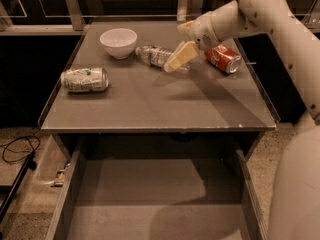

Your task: Place water bottle into top drawer

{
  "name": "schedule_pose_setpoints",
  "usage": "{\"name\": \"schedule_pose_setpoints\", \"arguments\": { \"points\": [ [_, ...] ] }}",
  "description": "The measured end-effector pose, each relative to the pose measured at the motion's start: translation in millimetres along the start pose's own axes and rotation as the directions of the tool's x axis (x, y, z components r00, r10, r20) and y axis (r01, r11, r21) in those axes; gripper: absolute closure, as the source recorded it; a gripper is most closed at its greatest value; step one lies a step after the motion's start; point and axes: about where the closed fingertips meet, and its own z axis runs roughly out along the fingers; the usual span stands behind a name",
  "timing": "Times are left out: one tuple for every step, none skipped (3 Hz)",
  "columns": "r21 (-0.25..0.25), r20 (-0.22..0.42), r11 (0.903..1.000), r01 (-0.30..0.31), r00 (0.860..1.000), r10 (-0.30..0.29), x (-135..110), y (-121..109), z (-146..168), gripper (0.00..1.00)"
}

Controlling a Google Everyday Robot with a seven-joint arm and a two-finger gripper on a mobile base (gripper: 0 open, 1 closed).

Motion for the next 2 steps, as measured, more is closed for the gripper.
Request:
{"name": "schedule_pose_setpoints", "arguments": {
  "points": [
    [-0.034, -0.071, 0.9994, 0.007, 0.997, -0.009, 5.4, 2.3, 12.2, 0.00],
    [-0.066, -0.098, 0.9978, -0.005, 0.995, -0.001, 9.5, 3.1, 20.6, 0.00]
  ]
}}
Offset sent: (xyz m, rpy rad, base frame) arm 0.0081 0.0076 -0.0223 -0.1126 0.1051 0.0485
